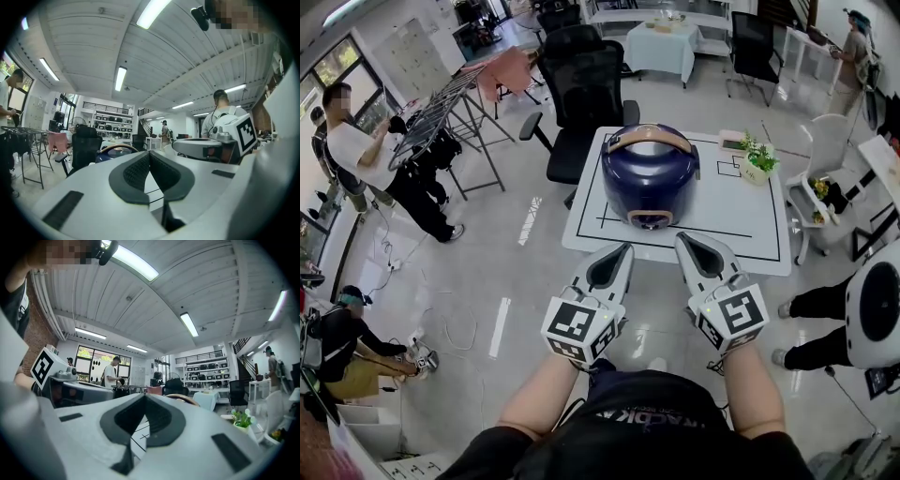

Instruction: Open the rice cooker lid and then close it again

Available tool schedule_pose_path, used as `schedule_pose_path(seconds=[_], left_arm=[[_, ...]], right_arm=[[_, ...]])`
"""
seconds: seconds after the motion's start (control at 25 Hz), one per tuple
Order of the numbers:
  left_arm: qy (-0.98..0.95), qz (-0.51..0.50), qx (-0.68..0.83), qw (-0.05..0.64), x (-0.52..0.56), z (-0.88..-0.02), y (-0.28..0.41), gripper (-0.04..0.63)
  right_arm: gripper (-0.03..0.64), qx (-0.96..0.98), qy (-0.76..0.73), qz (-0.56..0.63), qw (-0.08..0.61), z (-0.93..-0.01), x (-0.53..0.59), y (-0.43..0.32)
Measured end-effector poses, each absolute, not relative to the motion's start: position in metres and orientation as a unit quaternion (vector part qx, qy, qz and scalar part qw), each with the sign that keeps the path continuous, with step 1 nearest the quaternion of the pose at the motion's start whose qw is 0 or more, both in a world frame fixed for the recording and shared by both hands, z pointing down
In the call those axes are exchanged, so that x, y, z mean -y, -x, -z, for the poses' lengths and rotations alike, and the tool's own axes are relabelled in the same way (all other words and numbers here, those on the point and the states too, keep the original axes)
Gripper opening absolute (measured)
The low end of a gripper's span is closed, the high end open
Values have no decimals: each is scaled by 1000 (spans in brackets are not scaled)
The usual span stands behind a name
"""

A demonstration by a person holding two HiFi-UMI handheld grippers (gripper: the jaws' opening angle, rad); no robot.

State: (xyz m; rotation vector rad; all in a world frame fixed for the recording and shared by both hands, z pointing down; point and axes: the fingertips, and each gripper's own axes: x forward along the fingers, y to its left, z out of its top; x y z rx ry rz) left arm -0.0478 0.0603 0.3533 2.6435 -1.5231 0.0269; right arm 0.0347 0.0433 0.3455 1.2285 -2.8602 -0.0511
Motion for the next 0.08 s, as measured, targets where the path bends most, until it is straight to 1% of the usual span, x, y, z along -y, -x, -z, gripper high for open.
schedule_pose_path(seconds=[0.08], left_arm=[[-866, -9, 498, 46, -60, -354, 47, 3]], right_arm=[[0, 919, -394, 16, 15, -346, -43, -35]])
